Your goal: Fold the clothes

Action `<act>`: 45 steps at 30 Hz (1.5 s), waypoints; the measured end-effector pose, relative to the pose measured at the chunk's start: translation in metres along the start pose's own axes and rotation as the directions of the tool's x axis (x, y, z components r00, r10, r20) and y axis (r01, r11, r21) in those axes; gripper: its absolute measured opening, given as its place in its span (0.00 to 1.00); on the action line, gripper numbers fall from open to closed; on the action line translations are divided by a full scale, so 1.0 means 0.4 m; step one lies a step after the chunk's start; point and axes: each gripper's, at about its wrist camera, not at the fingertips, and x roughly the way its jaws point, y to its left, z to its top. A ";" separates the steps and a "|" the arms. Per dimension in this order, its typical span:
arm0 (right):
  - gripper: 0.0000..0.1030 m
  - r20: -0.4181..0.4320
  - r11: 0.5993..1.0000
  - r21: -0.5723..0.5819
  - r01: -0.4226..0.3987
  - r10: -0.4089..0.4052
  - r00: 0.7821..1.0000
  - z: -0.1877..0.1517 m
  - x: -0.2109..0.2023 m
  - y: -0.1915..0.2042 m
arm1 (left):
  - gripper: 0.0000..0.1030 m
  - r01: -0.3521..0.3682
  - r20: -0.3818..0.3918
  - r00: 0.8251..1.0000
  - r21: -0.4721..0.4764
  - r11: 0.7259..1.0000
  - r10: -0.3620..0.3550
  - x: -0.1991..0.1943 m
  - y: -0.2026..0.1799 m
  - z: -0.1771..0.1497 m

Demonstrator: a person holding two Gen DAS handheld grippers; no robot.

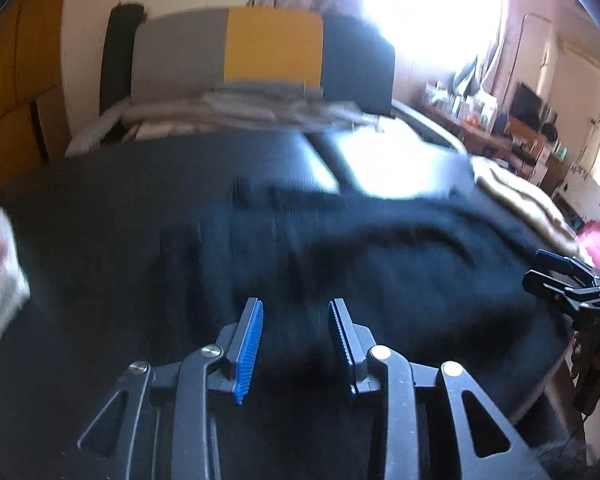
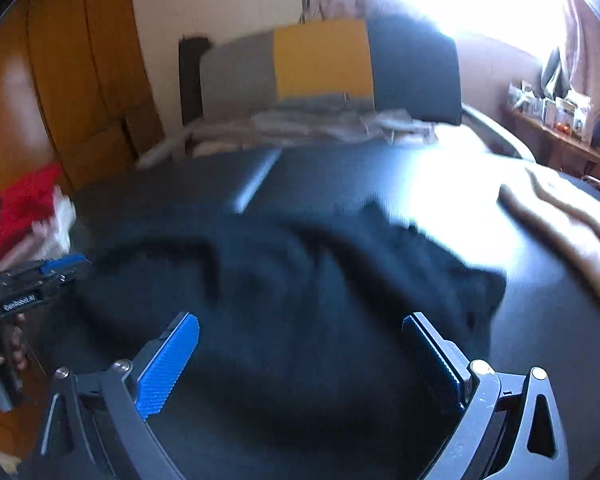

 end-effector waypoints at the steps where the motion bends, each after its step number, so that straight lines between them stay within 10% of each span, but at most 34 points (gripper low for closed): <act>1: 1.00 -0.025 1.000 -0.004 0.022 -0.022 0.999 -0.019 0.014 0.002 | 0.33 -0.003 0.009 1.000 -0.008 1.000 0.003 0.001 0.001 -0.020; 13: 1.00 0.115 0.994 -0.060 0.095 -0.088 0.989 -0.106 0.027 0.023 | 0.37 -0.024 0.181 0.982 -0.103 0.994 0.043 -0.017 -0.014 -0.135; 21: 1.00 0.134 0.995 -0.048 0.082 -0.075 0.988 -0.119 0.021 0.028 | 0.42 0.202 0.174 0.972 -0.268 0.942 -0.159 -0.107 0.126 -0.049; 27: 1.00 0.139 0.995 -0.057 0.085 -0.077 0.987 -0.119 0.023 0.029 | 0.44 0.183 0.033 0.982 -0.370 0.911 -0.184 -0.055 0.268 0.027; 36: 1.00 0.147 0.994 -0.061 0.092 -0.082 0.986 -0.121 0.023 0.031 | 0.44 0.249 -0.168 0.924 -0.420 0.873 -0.345 0.101 0.312 0.065; 45: 1.00 0.152 0.994 -0.062 0.091 -0.081 0.985 -0.121 0.024 0.028 | 0.47 0.288 -0.124 0.914 -0.473 0.833 -0.387 0.125 0.327 0.065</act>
